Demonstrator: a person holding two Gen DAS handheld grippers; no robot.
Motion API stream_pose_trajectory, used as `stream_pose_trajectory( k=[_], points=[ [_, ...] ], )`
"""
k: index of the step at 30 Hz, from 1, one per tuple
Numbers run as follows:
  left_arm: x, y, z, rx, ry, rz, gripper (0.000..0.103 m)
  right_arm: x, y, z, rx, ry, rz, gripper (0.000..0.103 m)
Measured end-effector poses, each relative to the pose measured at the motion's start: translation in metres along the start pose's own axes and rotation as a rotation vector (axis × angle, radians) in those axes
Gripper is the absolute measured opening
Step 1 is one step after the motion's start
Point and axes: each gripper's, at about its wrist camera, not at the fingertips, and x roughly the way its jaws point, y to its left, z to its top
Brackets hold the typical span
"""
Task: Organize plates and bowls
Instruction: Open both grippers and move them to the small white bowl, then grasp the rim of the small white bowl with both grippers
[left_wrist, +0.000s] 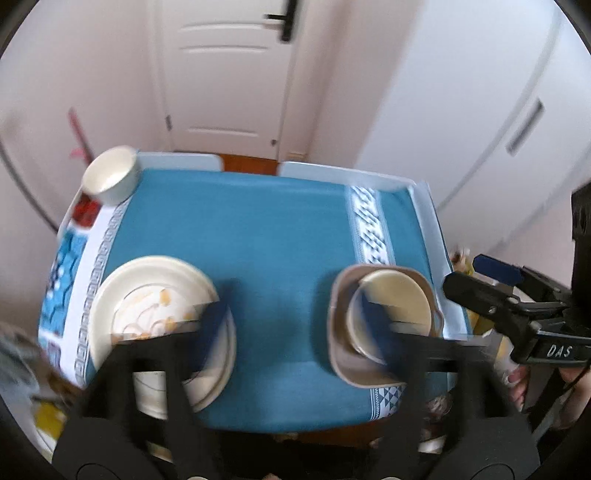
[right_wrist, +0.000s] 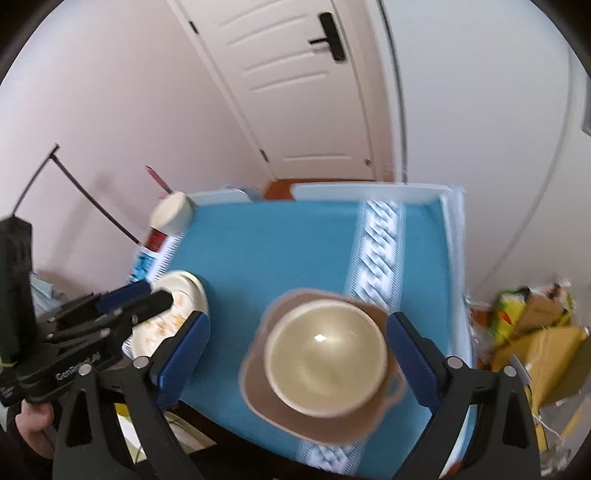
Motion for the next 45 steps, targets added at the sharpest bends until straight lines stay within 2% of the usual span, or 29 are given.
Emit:
stream_pose_trajectory(
  k=[4,6,12,16,21,23,29,31,33,34,36,37,39,45],
  points=[
    [-0.012,0.045,0.001,-0.116,-0.016,0.054,0.103,0.01,0.02,0.016,-0.051,-0.017,0.049,0.096],
    [-0.015,0.068,0.003,-0.164,-0.02,0.073,0.103,0.021,0.034,0.025,-0.084,0.003,0.068,0.101],
    [-0.026,0.149,0.023,-0.319,-0.052,0.109,0.103,0.046,0.091,0.068,-0.238,0.011,0.11,0.102],
    [-0.025,0.207,0.042,-0.458,-0.054,0.088,0.103,0.072,0.126,0.107,-0.292,0.071,0.136,0.102],
    [-0.007,0.262,0.066,-0.544,-0.05,0.064,0.103,0.111,0.169,0.147,-0.357,0.091,0.135,0.102],
    [0.008,0.284,0.074,-0.583,-0.05,0.017,0.103,0.133,0.185,0.162,-0.375,0.096,0.116,0.102],
    [0.064,0.327,0.086,-0.635,-0.022,-0.021,0.102,0.218,0.217,0.189,-0.389,0.203,0.124,0.102],
    [0.082,0.338,0.087,-0.641,-0.029,-0.035,0.098,0.245,0.219,0.192,-0.367,0.242,0.133,0.102],
    [0.098,0.346,0.089,-0.638,-0.034,-0.049,0.081,0.277,0.22,0.192,-0.338,0.278,0.147,0.095],
    [0.11,0.35,0.09,-0.635,-0.031,-0.057,0.078,0.288,0.221,0.191,-0.328,0.29,0.154,0.092],
    [0.125,0.357,0.091,-0.631,-0.029,-0.077,0.072,0.311,0.224,0.191,-0.307,0.315,0.175,0.076],
    [0.135,0.361,0.091,-0.632,-0.023,-0.09,0.07,0.32,0.224,0.189,-0.299,0.326,0.186,0.073],
    [0.145,0.365,0.091,-0.636,-0.024,-0.113,0.057,0.338,0.225,0.187,-0.288,0.338,0.196,0.063],
    [0.168,0.375,0.097,-0.603,-0.023,-0.113,0.045,0.368,0.229,0.175,-0.259,0.357,0.222,0.054]
  ],
)
